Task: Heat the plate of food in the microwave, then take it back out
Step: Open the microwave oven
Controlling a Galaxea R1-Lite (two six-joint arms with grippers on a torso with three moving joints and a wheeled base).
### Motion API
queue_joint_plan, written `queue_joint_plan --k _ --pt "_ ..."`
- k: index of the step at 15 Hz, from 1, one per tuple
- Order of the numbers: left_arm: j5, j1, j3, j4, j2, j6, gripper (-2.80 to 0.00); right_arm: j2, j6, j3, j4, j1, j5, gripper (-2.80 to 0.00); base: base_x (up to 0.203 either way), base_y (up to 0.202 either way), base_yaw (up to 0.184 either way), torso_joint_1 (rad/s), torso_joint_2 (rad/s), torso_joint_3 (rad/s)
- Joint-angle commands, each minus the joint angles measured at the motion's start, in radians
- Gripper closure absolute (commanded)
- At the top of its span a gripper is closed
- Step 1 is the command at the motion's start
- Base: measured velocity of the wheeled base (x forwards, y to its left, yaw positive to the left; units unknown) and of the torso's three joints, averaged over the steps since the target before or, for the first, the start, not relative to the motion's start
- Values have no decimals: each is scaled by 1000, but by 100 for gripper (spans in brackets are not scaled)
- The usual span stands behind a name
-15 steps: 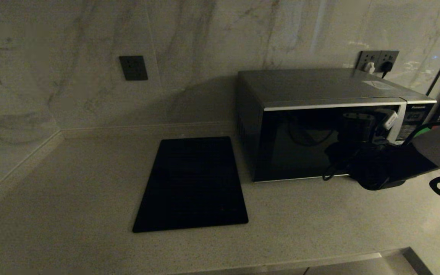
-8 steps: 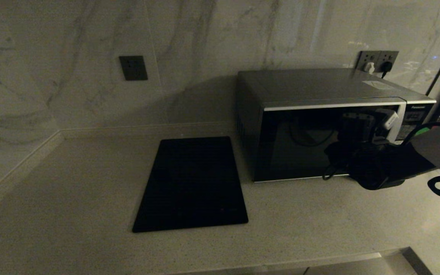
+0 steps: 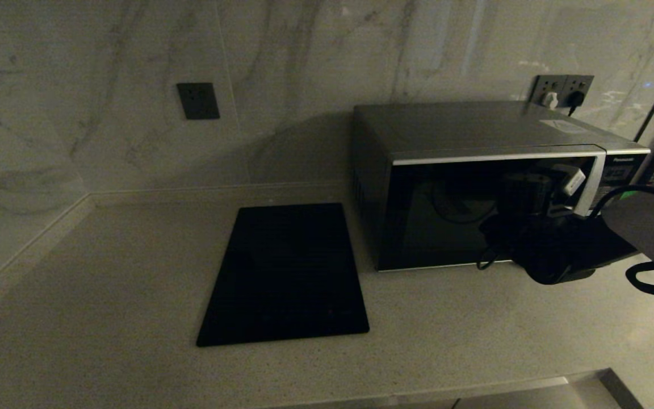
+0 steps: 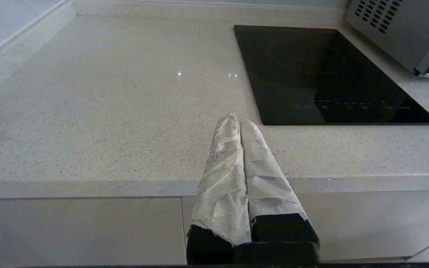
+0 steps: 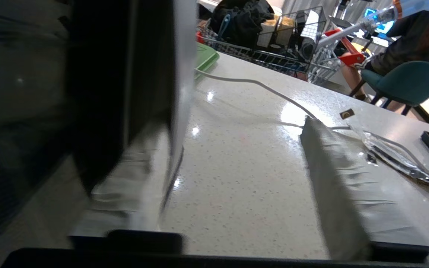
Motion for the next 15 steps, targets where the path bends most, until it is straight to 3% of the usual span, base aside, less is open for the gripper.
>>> queue_joint_plan --k 1,15 --pt "1 0 0 -1 2 -1 0 11 -1 0 -3 1 -13 0 0 0 0 0 0 0" --pt "1 0 0 -1 2 -1 0 -27 -1 48 -3 8 -13 0 0 0 0 0 0 0"
